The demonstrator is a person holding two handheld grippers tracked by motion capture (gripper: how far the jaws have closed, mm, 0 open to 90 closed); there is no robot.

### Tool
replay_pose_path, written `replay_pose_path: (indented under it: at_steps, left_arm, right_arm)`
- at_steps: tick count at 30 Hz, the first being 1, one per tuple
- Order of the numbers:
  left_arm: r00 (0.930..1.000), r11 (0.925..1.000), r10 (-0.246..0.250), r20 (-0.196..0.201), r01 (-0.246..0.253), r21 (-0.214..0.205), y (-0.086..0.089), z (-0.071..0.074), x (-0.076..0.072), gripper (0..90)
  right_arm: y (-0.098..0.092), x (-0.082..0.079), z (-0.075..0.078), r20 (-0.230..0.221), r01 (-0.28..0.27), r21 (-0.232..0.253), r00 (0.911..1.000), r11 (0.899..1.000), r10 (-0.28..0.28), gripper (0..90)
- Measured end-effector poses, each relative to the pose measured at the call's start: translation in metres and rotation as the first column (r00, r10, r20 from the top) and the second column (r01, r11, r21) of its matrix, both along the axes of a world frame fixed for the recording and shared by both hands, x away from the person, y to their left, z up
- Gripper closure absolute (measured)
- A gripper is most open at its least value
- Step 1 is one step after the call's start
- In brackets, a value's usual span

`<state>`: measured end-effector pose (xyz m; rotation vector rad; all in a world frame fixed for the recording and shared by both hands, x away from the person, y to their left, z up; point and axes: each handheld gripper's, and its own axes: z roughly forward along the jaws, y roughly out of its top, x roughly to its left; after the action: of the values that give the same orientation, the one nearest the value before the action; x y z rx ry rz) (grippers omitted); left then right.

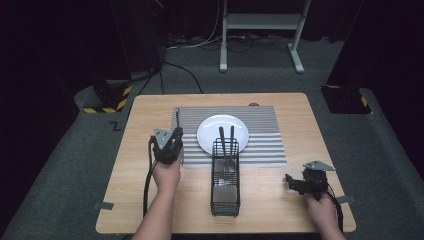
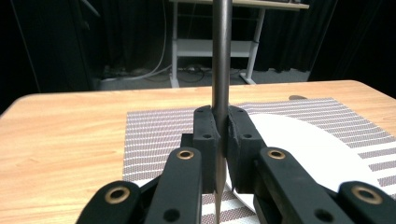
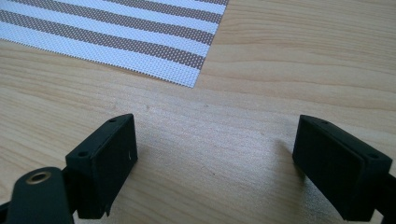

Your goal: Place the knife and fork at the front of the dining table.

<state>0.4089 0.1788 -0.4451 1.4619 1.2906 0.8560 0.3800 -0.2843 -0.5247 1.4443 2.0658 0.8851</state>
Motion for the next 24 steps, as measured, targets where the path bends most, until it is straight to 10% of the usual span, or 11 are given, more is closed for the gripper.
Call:
replay_pose_path:
  at_steps: [24]
  left_arm:
    - [0.9936, 0.9993, 0.029, -0.11, -0.031, -0.021, -0.009, -0.023, 0.066, 83.0]
  right_arm:
    - [0.0, 0.0, 0.0, 0.001, -0.003, 0.003, 1.0, 1.0, 0.003, 13.6]
